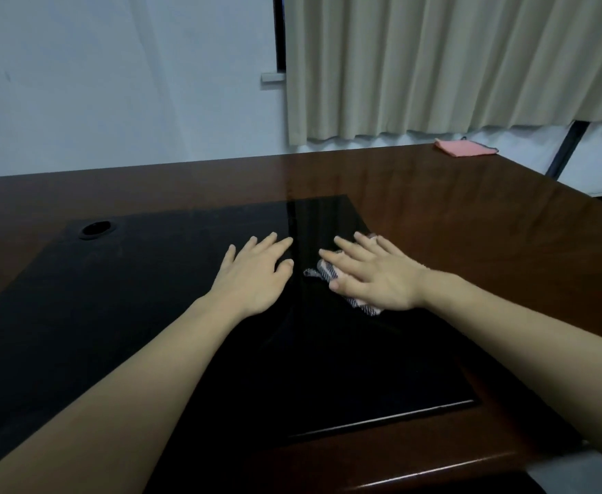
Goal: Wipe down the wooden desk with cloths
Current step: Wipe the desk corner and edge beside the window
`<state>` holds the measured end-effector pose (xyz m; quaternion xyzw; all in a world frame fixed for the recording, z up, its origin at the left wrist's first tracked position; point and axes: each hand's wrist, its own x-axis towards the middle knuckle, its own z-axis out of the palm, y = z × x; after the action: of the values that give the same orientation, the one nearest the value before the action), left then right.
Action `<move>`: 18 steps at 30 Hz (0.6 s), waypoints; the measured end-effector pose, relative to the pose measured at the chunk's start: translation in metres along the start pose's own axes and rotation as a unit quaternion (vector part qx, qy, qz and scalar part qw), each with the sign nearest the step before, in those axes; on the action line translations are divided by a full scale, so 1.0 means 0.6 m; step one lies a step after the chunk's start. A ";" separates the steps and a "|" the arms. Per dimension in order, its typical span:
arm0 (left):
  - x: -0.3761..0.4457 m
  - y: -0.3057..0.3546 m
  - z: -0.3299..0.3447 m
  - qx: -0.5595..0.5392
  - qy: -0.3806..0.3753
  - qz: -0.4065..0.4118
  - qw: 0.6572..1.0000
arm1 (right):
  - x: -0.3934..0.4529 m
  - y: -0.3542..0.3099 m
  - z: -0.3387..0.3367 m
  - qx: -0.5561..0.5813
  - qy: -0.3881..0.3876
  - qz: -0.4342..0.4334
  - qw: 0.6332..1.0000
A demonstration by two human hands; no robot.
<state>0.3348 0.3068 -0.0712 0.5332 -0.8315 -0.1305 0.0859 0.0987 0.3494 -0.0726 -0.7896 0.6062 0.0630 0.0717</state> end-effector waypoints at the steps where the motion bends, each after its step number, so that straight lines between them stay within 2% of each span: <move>1: 0.002 0.005 0.004 0.000 0.003 0.000 1.000 | -0.028 -0.007 0.004 -0.006 -0.003 -0.024 1.000; 6: 0.004 0.020 0.021 0.007 -0.006 -0.005 1.000 | -0.131 0.011 0.026 0.009 -0.002 -0.086 0.996; 9: -0.001 0.022 0.032 0.025 -0.019 -0.010 0.999 | -0.120 0.060 0.021 0.007 -0.002 -0.039 0.999; 14: -0.006 0.021 0.029 0.030 -0.013 -0.016 0.999 | -0.028 0.138 0.002 0.018 0.011 0.106 0.994; 16: -0.007 0.025 0.031 0.033 -0.012 -0.019 0.999 | -0.006 0.132 0.002 0.020 0.009 0.124 0.992; 18: -0.006 0.027 0.033 0.039 -0.016 -0.020 0.999 | -0.011 0.100 0.002 0.027 0.002 0.098 0.995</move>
<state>0.3169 0.3190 -0.0850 0.5503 -0.8265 -0.1080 0.0495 0.0387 0.3406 -0.0749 -0.7240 0.6827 0.0515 0.0849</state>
